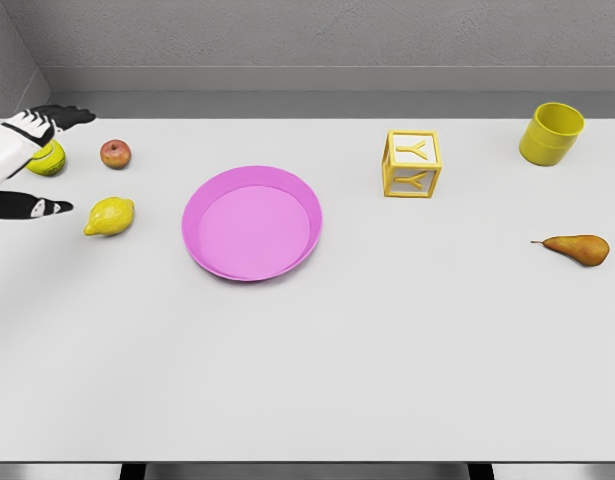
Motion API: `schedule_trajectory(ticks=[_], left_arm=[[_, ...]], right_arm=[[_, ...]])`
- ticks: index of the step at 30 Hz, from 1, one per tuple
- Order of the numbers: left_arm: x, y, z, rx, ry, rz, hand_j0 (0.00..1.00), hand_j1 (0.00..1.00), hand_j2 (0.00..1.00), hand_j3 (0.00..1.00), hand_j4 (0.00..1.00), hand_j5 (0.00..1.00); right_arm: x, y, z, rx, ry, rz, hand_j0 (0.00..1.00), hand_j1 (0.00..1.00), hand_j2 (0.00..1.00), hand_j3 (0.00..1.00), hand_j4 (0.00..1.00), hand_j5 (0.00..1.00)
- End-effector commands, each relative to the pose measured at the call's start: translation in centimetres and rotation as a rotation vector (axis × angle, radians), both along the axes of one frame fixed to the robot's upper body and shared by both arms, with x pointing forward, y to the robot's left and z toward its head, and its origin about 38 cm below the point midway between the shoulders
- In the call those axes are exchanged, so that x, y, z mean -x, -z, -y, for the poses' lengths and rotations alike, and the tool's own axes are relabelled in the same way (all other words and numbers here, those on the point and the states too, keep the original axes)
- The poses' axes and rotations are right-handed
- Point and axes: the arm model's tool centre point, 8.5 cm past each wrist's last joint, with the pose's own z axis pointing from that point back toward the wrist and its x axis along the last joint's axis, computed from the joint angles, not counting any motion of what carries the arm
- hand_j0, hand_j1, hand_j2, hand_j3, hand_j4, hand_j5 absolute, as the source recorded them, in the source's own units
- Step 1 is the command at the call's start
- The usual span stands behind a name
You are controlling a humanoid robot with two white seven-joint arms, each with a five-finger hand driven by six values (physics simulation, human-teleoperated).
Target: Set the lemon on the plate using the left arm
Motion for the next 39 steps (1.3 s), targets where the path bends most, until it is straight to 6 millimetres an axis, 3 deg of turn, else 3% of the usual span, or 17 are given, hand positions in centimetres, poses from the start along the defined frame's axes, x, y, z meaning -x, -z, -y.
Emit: schedule_trajectory(ticks=[1,10,15,17,19,23,34,37,39], left_arm=[[0.0,-0.2,-0.2,0.007,-0.006,0.003,1.00,1.00,1.00,1.00,1.00,1.00],[0.3,0.8,-0.3,-0.036,-0.001,-0.044,1.00,1.00,1.00,1.00,1.00,1.00],[0.8,1.5,-3.2,-0.176,-0.018,-0.152,1.00,1.00,1.00,1.00,1.00,1.00],[0.7,3.0,-2.2,-0.252,0.005,-0.181,1.00,1.00,1.00,1.00,1.00,1.00],[0.5,3.2,-1.8,-0.281,0.014,-0.181,1.00,1.00,1.00,1.00,1.00,1.00],[-1.3,4.2,1.5,-0.413,0.093,-0.190,1.00,1.00,1.00,1.00,1.00,1.00],[-1.5,4.4,1.9,-0.437,0.104,-0.193,1.00,1.00,1.00,1.00,1.00,1.00],[-2.5,4.8,3.1,-0.453,0.125,-0.193,1.00,1.00,1.00,1.00,1.00,1.00],[-3.1,5.1,2.9,-0.455,0.113,-0.204,1.00,1.00,1.00,1.00,1.00,1.00]], right_arm=[[0.0,0.0,0.0,-0.001,-0.005,0.000,1.00,1.00,1.00,1.00,1.00,1.00],[0.0,0.0,0.0,0.000,-0.002,0.000,1.00,1.00,1.00,1.00,1.00,1.00],[0.0,0.0,0.0,0.000,-0.002,-0.001,1.00,1.00,1.00,1.00,1.00,1.00],[0.0,0.0,0.0,0.000,-0.002,-0.001,1.00,1.00,1.00,1.00,1.00,1.00],[0.0,0.0,0.0,0.000,-0.002,0.000,1.00,1.00,1.00,1.00,1.00,1.00],[0.0,0.0,0.0,0.000,-0.002,-0.001,1.00,1.00,1.00,1.00,1.00,1.00],[0.0,0.0,0.0,0.000,-0.002,0.000,1.00,1.00,1.00,1.00,1.00,1.00],[0.0,0.0,0.0,0.000,-0.002,0.000,1.00,1.00,1.00,1.00,1.00,1.00],[0.0,0.0,0.0,0.000,-0.002,0.000,1.00,1.00,1.00,1.00,1.00,1.00]])
